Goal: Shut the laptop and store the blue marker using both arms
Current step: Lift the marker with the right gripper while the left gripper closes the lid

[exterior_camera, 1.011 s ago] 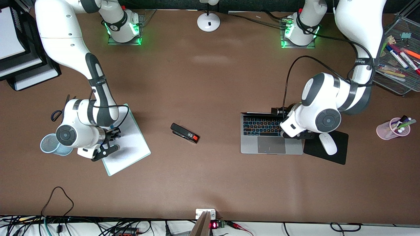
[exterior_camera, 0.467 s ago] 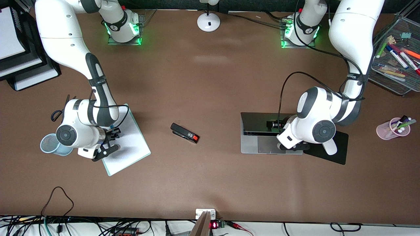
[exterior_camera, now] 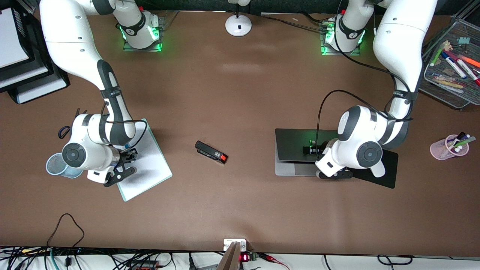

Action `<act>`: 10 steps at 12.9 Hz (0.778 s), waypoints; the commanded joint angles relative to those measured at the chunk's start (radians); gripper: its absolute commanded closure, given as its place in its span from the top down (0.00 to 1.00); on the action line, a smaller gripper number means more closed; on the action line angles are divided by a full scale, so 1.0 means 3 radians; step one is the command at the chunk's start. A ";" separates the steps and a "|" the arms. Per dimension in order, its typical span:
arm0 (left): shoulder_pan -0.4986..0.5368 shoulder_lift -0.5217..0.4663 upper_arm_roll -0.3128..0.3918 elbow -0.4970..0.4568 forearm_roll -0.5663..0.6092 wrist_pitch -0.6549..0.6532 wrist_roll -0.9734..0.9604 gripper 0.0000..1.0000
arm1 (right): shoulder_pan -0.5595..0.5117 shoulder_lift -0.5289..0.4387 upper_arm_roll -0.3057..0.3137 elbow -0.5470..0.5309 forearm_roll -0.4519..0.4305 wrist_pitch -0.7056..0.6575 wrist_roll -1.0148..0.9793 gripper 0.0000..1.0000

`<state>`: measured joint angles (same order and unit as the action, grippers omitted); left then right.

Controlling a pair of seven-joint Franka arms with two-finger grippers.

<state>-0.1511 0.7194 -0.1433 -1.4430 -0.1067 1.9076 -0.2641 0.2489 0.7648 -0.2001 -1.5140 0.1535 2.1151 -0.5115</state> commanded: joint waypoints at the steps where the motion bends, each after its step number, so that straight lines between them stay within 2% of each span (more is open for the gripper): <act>1: -0.0033 0.0163 0.0023 0.0126 -0.0084 0.0150 0.0026 1.00 | 0.0009 -0.0034 -0.0018 0.0087 0.0041 -0.0035 -0.0034 0.09; 5: -0.0044 0.0261 0.0023 0.0131 -0.0079 0.0283 0.0031 1.00 | -0.0027 -0.0227 -0.0039 0.0358 0.0030 -0.0162 -0.0054 0.09; 10: -0.0044 0.0348 0.0023 0.0126 -0.0063 0.0442 0.0037 1.00 | 0.0009 -0.0560 -0.0080 0.0404 0.0030 -0.0540 -0.0049 0.05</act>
<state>-0.1561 0.8003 -0.1436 -1.4384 -0.1068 2.0370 -0.2641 0.2463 0.6322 -0.2177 -1.3922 0.1534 1.9990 -0.5115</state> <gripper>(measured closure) 0.000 0.819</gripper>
